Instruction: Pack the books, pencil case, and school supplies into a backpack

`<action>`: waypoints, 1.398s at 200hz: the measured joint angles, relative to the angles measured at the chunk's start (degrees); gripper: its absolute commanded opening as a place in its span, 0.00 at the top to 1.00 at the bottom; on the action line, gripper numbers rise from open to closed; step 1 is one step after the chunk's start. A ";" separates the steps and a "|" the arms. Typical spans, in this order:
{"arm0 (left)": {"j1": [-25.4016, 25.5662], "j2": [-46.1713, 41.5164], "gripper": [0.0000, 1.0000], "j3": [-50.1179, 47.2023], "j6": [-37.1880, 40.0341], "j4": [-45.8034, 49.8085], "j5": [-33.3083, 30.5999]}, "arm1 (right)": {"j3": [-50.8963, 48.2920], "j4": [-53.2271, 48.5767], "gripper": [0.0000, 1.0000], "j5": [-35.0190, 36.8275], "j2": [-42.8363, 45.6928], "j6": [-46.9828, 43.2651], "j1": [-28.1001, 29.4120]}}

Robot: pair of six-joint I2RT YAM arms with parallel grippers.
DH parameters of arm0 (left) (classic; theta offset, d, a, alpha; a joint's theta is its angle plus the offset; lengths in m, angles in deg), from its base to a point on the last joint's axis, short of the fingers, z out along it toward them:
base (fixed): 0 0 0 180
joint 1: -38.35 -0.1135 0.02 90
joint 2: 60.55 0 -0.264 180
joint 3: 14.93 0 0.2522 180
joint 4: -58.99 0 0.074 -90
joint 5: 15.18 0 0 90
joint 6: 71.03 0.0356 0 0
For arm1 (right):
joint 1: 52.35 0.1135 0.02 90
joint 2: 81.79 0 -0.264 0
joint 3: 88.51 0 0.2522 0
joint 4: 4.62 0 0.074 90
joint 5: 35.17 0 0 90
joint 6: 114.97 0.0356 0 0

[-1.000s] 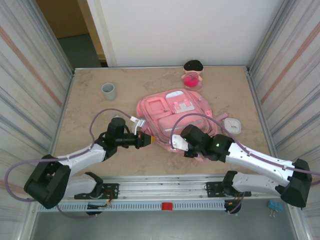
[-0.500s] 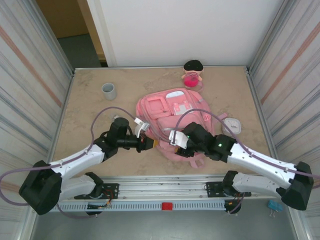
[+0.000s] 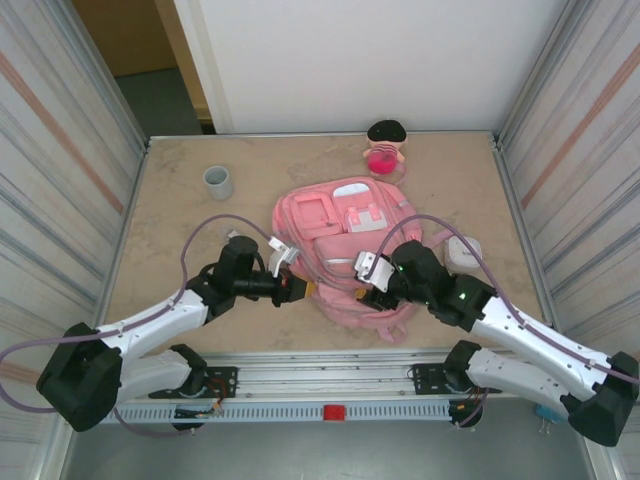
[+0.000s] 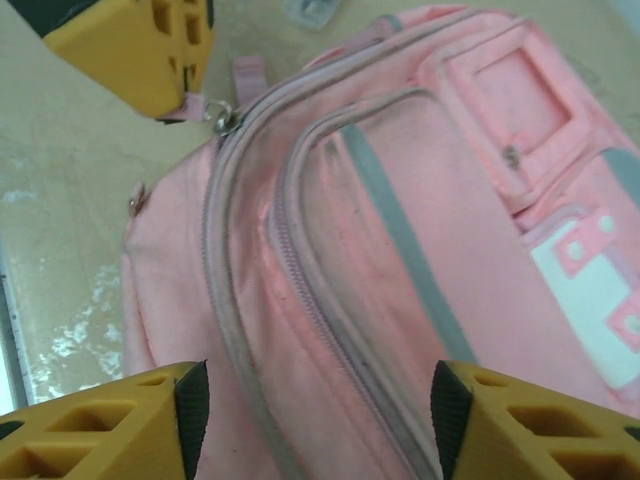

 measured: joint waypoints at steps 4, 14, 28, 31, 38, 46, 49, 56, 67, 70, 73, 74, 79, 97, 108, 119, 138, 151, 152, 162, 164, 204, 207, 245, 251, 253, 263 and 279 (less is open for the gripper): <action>0.00 0.00 0.94 0.00 0.00 0.00 0.00 | -0.17 0.24 0.42 -0.28 -0.37 -0.26 0.20; 0.00 0.00 0.95 0.00 0.00 0.00 0.00 | -0.79 0.94 0.43 -0.46 -1.14 -0.55 0.87; 0.00 0.00 0.95 0.00 0.00 0.00 0.00 | -1.77 1.92 0.46 -0.46 -2.14 -0.76 1.70; 0.00 0.00 0.94 0.00 0.00 0.00 0.00 | -1.92 2.10 0.47 -0.44 -2.32 -0.87 1.86; 0.00 0.00 0.95 0.00 0.00 -0.02 0.00 | -2.40 2.49 0.49 -0.11 -2.99 -1.05 2.16; 0.00 0.00 0.95 0.00 0.00 -0.02 0.00 | -2.86 2.89 0.52 0.33 -3.72 -1.27 2.34; 0.00 0.00 0.95 0.00 -0.02 -0.02 0.00 | -3.04 3.08 0.54 0.61 -3.98 -1.57 2.36; 0.00 0.00 0.95 0.00 -0.02 -0.07 0.02 | -3.48 3.63 0.58 1.46 -4.42 -1.84 2.40; 0.00 0.00 0.95 0.00 -0.04 -0.17 0.00 | -4.07 4.48 0.65 2.67 -4.85 -2.19 2.60; 0.00 0.00 0.95 0.00 -0.04 -0.22 0.00 | -4.20 4.70 0.67 2.97 -4.90 -2.01 2.60; 0.00 0.00 0.95 0.00 -0.04 -0.24 0.02 | -4.35 5.03 0.68 3.17 -4.90 -2.14 2.60; 0.00 0.00 0.95 0.00 -0.04 -0.24 0.02 | -4.37 5.09 0.69 3.19 -4.90 -2.27 2.60; 0.00 0.00 0.95 0.00 -0.04 -0.26 0.02 | -4.55 5.49 0.73 3.45 -4.90 -2.05 2.60; 0.00 0.00 0.95 0.00 -0.07 -0.37 0.00 | -5.05 6.97 0.87 4.20 -4.90 -2.14 2.67; 0.00 0.00 0.95 0.00 -0.07 -0.59 0.00 | -5.18 7.52 0.96 4.46 -4.87 -2.54 2.64; -0.02 0.00 0.95 0.00 -0.07 -0.74 -0.02 | -5.18 7.76 1.00 4.48 -4.81 -2.29 2.64; 0.00 0.00 0.95 0.00 -0.04 -0.70 -0.07 | -5.22 8.15 1.00 4.42 -4.42 -2.43 2.64; 0.09 0.00 0.95 0.02 0.04 -0.68 -0.26 | -5.46 8.70 1.00 4.15 -4.00 -2.38 2.64; 0.11 0.00 0.95 0.04 0.07 -0.68 -0.28 | -5.49 8.72 1.00 4.15 -3.98 -2.36 2.64; 0.52 0.02 0.95 0.28 0.44 -0.44 -0.90 | -5.62 9.03 1.00 4.02 -3.87 -2.29 2.62; 0.68 0.02 0.95 0.39 0.46 -0.28 -1.07 | -5.62 9.03 1.00 4.00 -3.87 -2.23 2.62; 3.63 1.27 0.94 3.65 2.47 3.23 -4.04 | -5.62 9.03 1.00 3.82 -4.26 -1.99 2.58; 3.80 1.42 0.93 3.78 2.51 3.23 -4.20 | -5.62 9.03 1.00 3.80 -4.33 -1.97 2.58; 5.49 3.48 0.90 4.85 3.43 4.98 -5.77 | -5.62 8.94 1.00 2.54 -5.46 -1.99 2.54; 5.81 3.69 0.90 5.09 3.65 5.40 -6.05 | -5.60 8.94 1.00 2.27 -5.46 -1.99 2.45; 5.88 3.74 0.90 5.16 3.67 5.49 -6.05 | -5.60 8.96 1.00 2.21 -5.46 -1.97 2.38; 6.43 3.98 0.89 5.53 4.02 5.92 -6.47 | -5.60 9.01 1.00 1.27 -5.40 -1.95 1.99; 7.06 4.22 0.89 6.21 4.59 6.67 -6.97 | -5.60 8.98 1.00 0.04 -5.07 -1.70 1.22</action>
